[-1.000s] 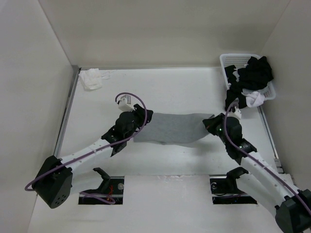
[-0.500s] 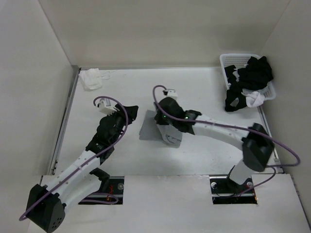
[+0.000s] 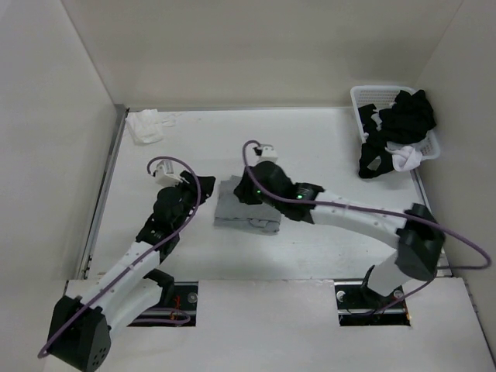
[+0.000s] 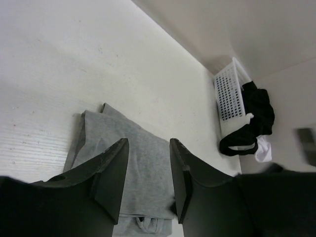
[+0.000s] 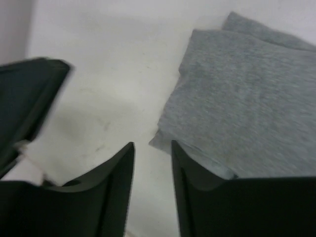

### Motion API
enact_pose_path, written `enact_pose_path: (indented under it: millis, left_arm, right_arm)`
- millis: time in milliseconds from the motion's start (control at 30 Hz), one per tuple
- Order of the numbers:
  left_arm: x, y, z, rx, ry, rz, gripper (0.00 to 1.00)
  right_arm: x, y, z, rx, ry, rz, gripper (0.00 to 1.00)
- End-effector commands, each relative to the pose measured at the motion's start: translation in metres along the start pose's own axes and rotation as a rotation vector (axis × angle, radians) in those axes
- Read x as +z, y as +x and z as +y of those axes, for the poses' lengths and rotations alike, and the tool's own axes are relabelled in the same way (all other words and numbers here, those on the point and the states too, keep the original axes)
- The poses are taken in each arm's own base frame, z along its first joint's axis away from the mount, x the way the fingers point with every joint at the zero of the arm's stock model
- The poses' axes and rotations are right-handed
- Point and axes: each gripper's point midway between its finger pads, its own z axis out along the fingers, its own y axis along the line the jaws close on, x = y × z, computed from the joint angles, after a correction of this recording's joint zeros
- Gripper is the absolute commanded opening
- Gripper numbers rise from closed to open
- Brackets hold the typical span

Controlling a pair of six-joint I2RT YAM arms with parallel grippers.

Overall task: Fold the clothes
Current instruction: Fold the tank top

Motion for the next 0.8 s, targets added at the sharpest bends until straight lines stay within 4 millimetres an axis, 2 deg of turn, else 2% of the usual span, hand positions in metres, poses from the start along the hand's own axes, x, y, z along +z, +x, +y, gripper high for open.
enact_pose_path:
  millis: [0,67,100,167,233,333,400,500,533,600,667,767]
  left_arm:
    - [0.011,0.018,-0.016,0.01,0.046,0.058,0.37]
    - [0.022,0.04,-0.023,0.028,0.059,0.111,0.37]
    - [0.026,0.052,-0.027,0.04,0.07,0.139,0.37]
    - [0.035,0.075,-0.027,0.052,0.065,0.181,0.37]
    - [0.039,0.092,-0.022,0.059,0.053,0.212,0.37]
    - [0.031,0.097,-0.031,0.085,0.086,0.216,0.37]
    - [0.021,0.091,-0.035,0.139,0.099,0.181,0.39]
    - [0.007,0.076,-0.024,0.222,0.047,0.133,0.45]
    - [0.003,0.067,-0.013,0.244,-0.001,0.113,0.49]
    - [-0.003,0.052,0.011,0.262,-0.094,0.083,0.54]
    - [-0.009,0.04,0.033,0.269,-0.178,0.076,0.58]
    - [-0.017,0.026,0.057,0.257,-0.276,0.06,0.62]
  right_arm:
    - [-0.039,-0.05,-0.01,0.072,-0.078,-0.179,0.27]
    - [-0.038,-0.037,-0.048,0.095,-0.023,-0.17,0.05]
    - [-0.037,-0.027,-0.065,0.098,-0.001,-0.16,0.01]
    - [-0.038,-0.009,-0.092,0.118,0.03,-0.145,0.0]
    - [-0.044,0.006,-0.105,0.128,0.029,-0.14,0.0]
    - [-0.06,0.016,-0.119,0.124,0.027,-0.164,0.01]
    - [-0.072,0.017,-0.126,0.127,0.021,-0.188,0.07]
    - [-0.089,0.019,-0.133,0.134,0.01,-0.22,0.3]
    - [-0.096,0.02,-0.137,0.136,0.003,-0.233,0.42]
    - [-0.103,0.022,-0.146,0.143,0.007,-0.255,0.58]
    - [-0.108,0.023,-0.157,0.154,0.023,-0.275,0.65]
    - [-0.113,0.027,-0.173,0.162,0.049,-0.29,0.69]
